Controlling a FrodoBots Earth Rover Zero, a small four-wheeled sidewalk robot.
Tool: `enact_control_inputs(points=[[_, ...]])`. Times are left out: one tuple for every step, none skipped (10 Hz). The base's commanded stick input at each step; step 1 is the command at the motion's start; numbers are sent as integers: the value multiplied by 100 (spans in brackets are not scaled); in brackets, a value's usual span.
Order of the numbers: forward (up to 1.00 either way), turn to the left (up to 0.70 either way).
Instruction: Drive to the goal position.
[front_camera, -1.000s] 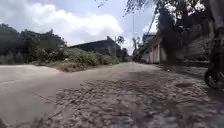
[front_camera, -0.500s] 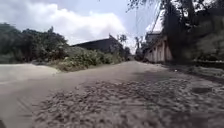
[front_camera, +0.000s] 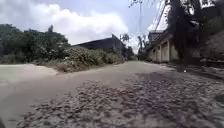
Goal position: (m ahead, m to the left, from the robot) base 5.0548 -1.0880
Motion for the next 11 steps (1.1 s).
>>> enact_control_inputs(points=[[100, -40], [100, -40], [100, -40], [100, -40], [100, -40], [100, -40], [100, -40], [100, -40], [100, -38], [100, -30], [100, -3]])
